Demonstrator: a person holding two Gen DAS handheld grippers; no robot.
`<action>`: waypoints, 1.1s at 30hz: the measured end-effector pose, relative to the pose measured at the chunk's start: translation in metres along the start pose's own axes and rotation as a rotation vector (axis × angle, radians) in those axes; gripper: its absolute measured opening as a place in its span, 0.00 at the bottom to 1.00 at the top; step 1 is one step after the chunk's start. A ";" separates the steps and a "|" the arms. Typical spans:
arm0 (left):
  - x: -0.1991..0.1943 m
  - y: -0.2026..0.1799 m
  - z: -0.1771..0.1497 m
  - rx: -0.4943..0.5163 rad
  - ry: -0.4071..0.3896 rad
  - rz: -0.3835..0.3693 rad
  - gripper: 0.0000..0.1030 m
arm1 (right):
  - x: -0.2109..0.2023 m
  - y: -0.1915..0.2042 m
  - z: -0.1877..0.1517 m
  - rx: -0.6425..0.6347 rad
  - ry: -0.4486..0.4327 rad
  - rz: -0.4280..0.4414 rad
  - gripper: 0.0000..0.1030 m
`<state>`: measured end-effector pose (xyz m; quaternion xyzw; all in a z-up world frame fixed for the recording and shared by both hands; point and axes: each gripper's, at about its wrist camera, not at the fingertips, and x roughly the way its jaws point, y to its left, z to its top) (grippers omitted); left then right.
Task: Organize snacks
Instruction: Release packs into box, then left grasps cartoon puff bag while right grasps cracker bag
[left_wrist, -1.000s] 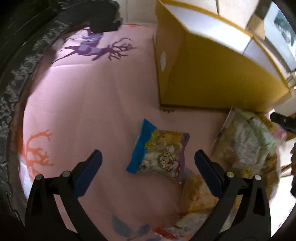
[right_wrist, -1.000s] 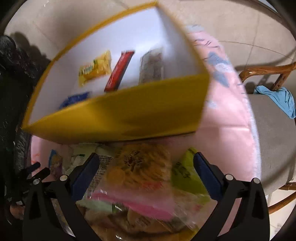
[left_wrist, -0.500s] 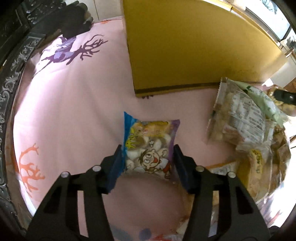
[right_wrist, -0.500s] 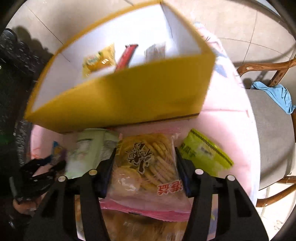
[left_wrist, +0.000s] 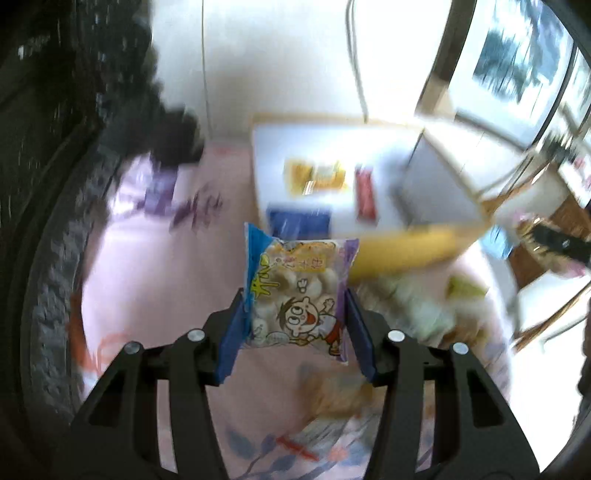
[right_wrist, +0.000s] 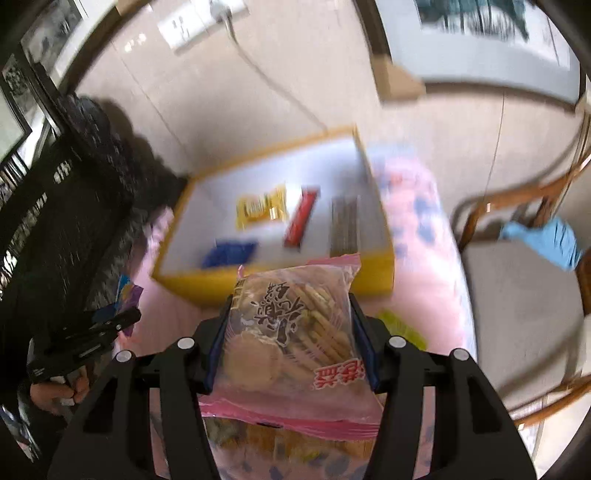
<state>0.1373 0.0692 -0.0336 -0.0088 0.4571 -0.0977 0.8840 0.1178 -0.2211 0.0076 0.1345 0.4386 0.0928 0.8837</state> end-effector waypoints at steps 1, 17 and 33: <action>-0.004 -0.003 0.014 0.009 -0.025 0.024 0.51 | -0.002 0.001 0.008 -0.008 -0.020 -0.003 0.55; 0.041 -0.044 0.153 0.064 -0.136 0.058 0.52 | 0.043 0.020 0.136 -0.123 -0.164 -0.054 0.55; 0.037 -0.033 0.018 0.069 -0.047 0.245 0.98 | 0.093 0.010 -0.004 -0.134 0.130 -0.146 0.99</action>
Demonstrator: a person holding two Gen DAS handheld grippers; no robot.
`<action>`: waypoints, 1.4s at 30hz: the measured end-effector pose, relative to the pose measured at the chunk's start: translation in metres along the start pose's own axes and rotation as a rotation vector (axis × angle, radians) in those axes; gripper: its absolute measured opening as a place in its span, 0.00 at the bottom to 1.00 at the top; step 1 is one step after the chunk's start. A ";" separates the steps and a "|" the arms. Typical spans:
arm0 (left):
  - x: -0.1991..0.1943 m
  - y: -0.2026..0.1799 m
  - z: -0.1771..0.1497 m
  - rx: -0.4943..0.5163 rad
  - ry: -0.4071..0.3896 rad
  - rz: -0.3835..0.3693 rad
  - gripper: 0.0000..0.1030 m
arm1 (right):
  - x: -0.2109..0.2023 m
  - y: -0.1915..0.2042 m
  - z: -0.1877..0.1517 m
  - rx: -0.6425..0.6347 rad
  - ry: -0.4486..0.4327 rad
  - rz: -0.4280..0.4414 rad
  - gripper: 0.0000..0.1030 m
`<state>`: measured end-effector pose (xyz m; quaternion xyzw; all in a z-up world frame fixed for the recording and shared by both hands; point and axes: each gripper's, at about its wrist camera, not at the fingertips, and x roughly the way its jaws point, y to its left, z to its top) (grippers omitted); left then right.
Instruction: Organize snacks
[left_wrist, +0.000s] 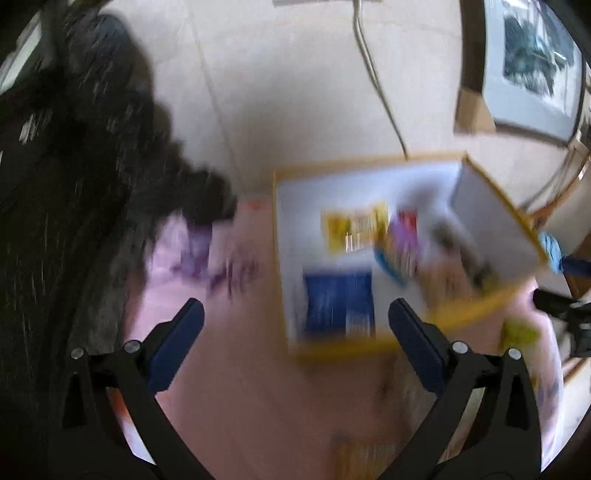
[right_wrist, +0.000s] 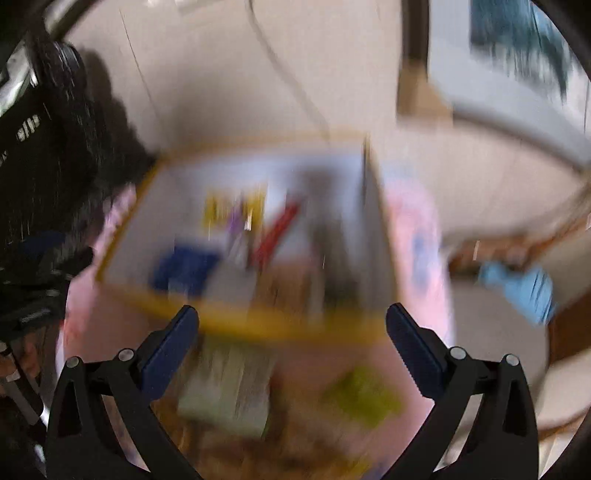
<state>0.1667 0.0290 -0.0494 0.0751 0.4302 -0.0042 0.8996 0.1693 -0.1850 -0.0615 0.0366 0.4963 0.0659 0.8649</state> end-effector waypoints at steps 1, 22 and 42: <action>-0.003 0.000 -0.014 -0.001 0.019 -0.016 0.98 | 0.015 0.002 -0.018 0.024 0.062 0.034 0.99; 0.044 0.005 -0.160 0.141 0.330 -0.279 0.46 | 0.078 0.025 -0.046 0.198 0.151 0.117 0.54; 0.000 0.004 -0.159 -0.003 0.324 -0.383 0.44 | 0.112 0.023 -0.051 0.045 0.186 -0.086 0.99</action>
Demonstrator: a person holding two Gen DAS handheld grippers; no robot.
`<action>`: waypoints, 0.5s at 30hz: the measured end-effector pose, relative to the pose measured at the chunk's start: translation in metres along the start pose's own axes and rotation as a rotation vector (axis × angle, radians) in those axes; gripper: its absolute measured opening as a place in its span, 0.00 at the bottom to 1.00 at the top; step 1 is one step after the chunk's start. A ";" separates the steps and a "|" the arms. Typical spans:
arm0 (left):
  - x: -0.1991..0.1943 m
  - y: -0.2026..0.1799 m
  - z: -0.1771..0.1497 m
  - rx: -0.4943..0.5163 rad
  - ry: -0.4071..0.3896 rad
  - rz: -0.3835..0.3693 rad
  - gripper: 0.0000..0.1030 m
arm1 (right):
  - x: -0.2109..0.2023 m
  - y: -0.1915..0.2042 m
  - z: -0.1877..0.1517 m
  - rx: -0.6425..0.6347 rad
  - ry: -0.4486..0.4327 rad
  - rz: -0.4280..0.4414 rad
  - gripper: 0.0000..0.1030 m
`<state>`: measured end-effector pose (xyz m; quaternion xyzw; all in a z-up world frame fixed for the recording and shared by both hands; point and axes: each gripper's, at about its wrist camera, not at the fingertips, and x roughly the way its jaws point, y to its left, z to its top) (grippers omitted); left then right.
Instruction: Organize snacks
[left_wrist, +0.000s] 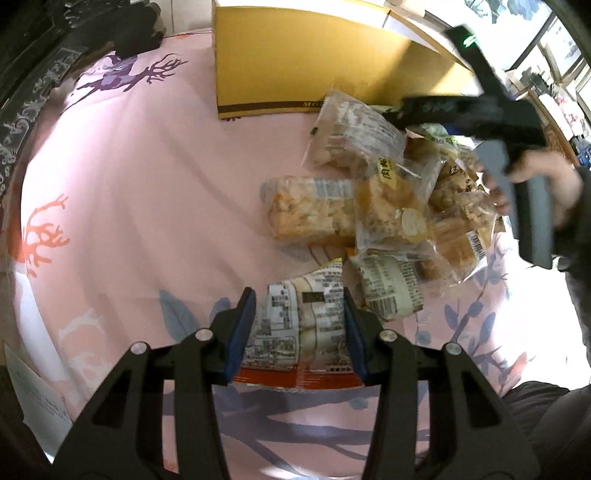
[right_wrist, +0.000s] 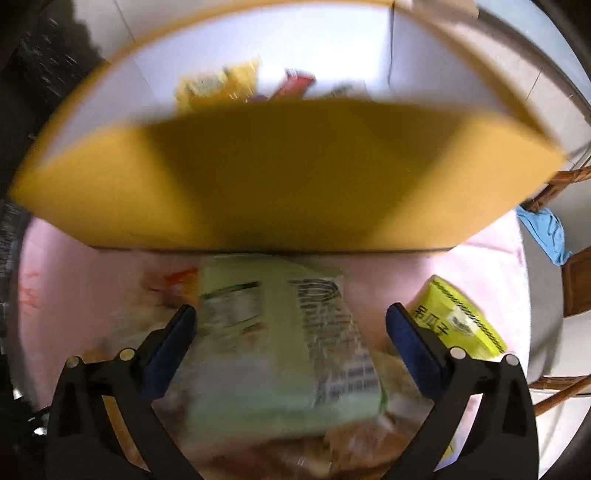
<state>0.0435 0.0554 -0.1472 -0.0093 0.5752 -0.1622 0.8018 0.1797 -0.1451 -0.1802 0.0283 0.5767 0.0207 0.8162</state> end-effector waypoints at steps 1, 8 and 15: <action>-0.001 0.001 -0.001 -0.003 -0.001 -0.004 0.44 | 0.002 -0.002 -0.001 0.016 -0.006 0.030 0.97; -0.013 0.005 -0.004 -0.038 -0.012 -0.051 0.44 | -0.039 -0.018 -0.017 0.105 -0.052 0.169 0.65; -0.055 -0.005 0.010 -0.088 -0.071 -0.061 0.44 | -0.132 -0.032 -0.038 0.146 -0.220 0.252 0.65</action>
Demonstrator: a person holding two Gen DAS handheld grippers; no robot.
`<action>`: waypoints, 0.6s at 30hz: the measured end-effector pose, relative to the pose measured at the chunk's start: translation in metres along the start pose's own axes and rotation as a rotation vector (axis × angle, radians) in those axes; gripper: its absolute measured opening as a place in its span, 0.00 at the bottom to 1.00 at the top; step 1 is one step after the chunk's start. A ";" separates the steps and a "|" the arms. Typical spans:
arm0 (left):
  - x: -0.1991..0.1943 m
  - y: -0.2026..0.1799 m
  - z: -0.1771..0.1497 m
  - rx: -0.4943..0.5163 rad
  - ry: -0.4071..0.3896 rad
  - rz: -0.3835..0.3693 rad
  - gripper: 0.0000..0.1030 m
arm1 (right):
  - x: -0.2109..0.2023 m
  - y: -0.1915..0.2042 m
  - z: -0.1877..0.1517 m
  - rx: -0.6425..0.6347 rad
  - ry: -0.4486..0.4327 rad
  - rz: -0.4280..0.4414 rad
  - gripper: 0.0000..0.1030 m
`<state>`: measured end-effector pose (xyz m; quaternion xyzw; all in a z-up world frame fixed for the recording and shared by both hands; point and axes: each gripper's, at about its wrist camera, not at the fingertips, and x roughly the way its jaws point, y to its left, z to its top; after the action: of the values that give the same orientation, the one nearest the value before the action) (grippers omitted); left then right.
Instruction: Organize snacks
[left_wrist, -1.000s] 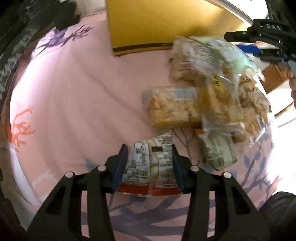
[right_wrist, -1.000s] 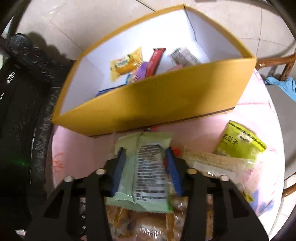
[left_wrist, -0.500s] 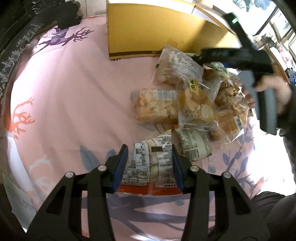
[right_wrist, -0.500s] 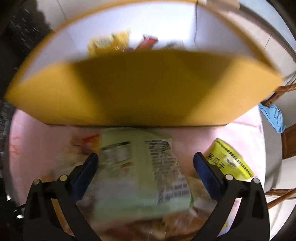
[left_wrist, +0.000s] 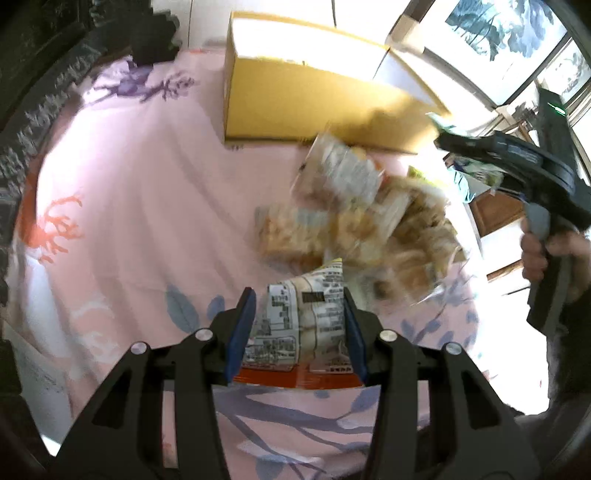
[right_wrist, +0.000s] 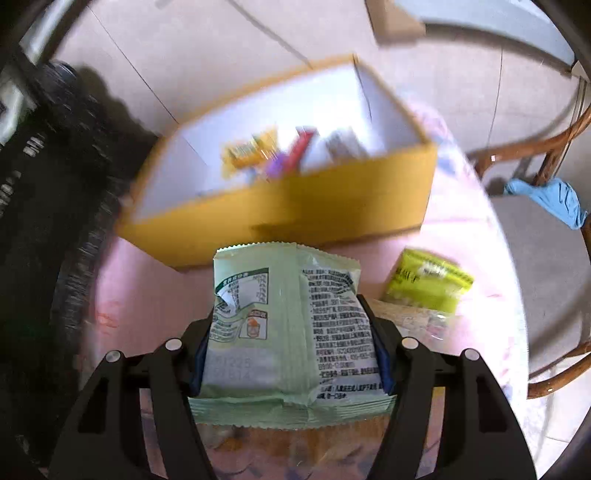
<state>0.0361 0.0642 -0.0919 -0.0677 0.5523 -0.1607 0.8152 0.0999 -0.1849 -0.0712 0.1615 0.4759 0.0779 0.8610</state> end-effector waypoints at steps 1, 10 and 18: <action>-0.007 -0.004 0.007 0.000 -0.015 0.000 0.44 | -0.015 -0.001 0.004 0.000 -0.028 0.011 0.65; -0.048 -0.039 0.134 0.057 -0.289 0.104 0.45 | -0.064 0.018 0.097 -0.134 -0.252 -0.057 0.65; -0.009 -0.037 0.244 0.065 -0.380 0.436 0.45 | -0.009 0.003 0.159 -0.143 -0.236 -0.122 0.65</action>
<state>0.2511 0.0163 0.0190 0.0499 0.3857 0.0164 0.9211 0.2294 -0.2167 0.0157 0.0788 0.3734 0.0395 0.9235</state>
